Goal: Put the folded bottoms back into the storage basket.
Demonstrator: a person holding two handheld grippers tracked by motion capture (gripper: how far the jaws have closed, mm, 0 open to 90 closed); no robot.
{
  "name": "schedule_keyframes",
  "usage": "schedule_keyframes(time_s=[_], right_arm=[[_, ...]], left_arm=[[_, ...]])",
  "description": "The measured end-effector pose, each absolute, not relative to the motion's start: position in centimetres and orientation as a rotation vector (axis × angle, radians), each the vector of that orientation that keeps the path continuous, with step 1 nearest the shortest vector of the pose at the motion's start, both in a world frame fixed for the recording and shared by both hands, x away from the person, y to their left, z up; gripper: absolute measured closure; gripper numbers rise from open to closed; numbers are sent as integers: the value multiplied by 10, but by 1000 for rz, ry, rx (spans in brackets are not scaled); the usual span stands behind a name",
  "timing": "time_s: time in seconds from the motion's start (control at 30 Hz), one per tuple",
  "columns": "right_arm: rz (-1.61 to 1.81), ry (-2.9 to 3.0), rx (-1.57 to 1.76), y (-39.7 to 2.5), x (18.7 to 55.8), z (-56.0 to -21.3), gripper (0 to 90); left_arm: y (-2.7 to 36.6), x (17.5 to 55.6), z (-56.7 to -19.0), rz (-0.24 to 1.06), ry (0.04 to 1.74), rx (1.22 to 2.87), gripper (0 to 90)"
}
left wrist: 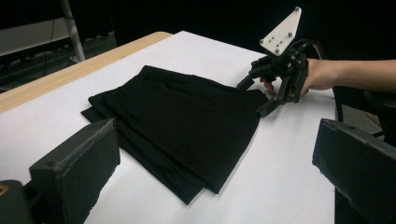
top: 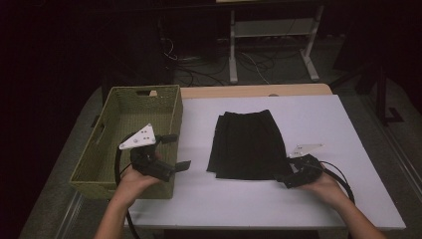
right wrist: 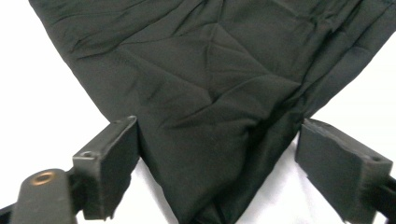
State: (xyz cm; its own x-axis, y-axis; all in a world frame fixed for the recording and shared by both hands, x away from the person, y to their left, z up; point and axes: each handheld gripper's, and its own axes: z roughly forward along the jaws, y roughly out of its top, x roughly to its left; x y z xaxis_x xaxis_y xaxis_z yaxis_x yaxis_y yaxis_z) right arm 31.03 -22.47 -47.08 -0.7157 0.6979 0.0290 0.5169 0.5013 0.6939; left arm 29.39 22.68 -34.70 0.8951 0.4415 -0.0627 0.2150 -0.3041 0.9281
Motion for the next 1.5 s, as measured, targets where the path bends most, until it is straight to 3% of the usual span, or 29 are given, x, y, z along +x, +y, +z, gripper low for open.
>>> schedule_keyframes(time_s=[0.23, 0.3, 0.33, 0.37, 0.7, 0.9, 1.5], right_arm=[[1026, 2477, 1021, -226, 309, -469, 329], [1032, 2479, 1013, -227, 309, -468, 436], [1032, 2479, 1013, -227, 309, -468, 436], [1035, 2481, 1014, -228, 309, -467, 510], [1046, 2494, 1004, -228, 310, -467, 803], [1036, 2514, 971, -226, 311, -466, 847], [1067, 2579, 903, -228, 301, -457, 853]], left_arm=[[227, 294, -347, 241, 485, 1893, 6], [227, 294, -347, 240, 485, 1893, 6], [227, 294, -347, 240, 485, 1893, 6], [227, 294, -347, 239, 486, 1892, 6], [227, 294, -347, 237, 487, 1892, 6], [227, 295, -347, 238, 489, 1892, 6], [227, 295, -347, 238, 490, 1894, 6]])
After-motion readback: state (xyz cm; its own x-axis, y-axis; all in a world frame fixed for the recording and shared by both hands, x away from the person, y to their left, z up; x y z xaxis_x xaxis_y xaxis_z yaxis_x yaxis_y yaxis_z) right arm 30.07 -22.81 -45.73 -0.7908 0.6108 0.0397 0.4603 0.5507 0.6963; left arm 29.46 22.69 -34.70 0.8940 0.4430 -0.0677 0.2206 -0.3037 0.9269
